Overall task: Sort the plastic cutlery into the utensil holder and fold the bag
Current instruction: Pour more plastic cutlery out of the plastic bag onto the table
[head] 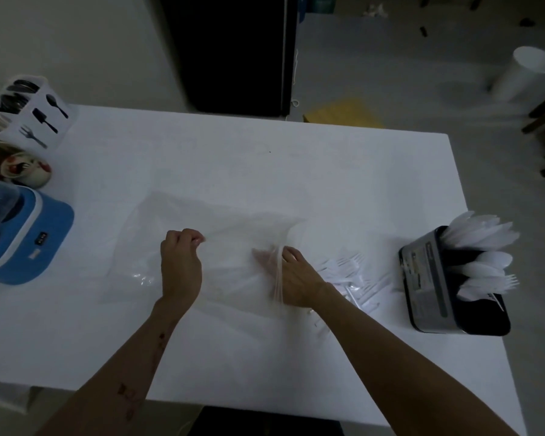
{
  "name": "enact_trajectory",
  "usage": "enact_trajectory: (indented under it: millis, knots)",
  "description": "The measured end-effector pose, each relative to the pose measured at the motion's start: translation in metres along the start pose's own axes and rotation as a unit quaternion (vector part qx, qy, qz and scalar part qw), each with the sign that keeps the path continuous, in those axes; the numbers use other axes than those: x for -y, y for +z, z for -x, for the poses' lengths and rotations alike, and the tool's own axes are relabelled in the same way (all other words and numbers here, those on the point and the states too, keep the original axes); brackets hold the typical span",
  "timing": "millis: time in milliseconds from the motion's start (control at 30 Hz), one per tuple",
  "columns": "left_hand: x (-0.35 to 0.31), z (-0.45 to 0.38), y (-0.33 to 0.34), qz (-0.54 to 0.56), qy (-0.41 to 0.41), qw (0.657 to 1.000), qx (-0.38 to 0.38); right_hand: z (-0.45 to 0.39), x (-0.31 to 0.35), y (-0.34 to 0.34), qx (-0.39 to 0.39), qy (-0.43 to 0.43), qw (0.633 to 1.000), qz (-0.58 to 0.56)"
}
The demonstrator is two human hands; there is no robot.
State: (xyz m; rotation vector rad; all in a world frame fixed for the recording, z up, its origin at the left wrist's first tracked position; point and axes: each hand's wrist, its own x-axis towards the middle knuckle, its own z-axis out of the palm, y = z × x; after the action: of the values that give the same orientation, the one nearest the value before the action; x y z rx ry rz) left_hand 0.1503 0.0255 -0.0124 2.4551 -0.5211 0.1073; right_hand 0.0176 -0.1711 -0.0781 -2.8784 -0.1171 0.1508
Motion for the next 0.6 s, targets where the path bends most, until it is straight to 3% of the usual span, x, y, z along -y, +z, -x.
enact_trajectory:
  millis: [67,400,600]
  knots:
    - [0.007,-0.001,0.004,0.006,-0.025,1.000,0.008,0.001,0.005,-0.001,0.039,0.017,0.998,0.039]
    - [0.029,0.006,0.016,-0.001,-0.047,0.998,0.046,0.014,0.005,0.004,-0.099,-0.052,0.988,0.110]
    - [0.045,0.001,0.007,-0.020,-0.038,0.999,0.032,0.047,-0.024,-0.007,-0.161,-0.016,0.977,0.139]
